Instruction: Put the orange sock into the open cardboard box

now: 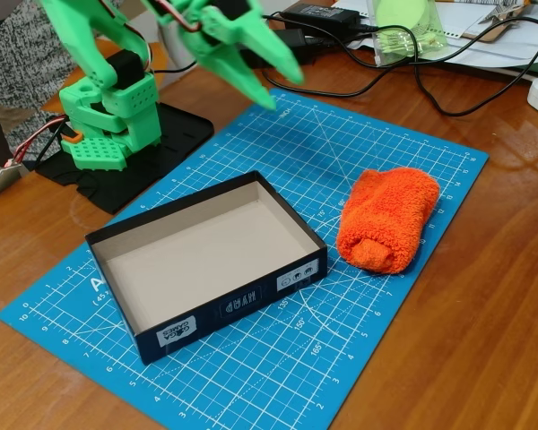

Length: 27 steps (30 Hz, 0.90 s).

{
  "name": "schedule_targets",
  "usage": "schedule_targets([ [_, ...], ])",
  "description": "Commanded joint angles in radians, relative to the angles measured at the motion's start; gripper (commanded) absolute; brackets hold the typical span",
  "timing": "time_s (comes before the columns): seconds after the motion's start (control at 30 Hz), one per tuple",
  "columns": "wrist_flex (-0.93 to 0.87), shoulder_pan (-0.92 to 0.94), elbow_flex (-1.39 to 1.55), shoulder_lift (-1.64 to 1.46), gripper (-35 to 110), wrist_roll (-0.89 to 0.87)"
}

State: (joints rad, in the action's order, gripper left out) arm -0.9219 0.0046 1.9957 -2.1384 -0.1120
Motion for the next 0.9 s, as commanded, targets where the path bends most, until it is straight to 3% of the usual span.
schedule_targets([
  [0.0,0.017,0.014,-0.164,0.156,28,-0.017],
  [0.2,-0.089,-0.031,-0.528,0.548,29,0.012],
  [0.53,-0.097,-0.206,-0.749,0.962,31,0.034],
  [0.87,-0.087,-0.141,-0.787,1.034,32,0.029],
])
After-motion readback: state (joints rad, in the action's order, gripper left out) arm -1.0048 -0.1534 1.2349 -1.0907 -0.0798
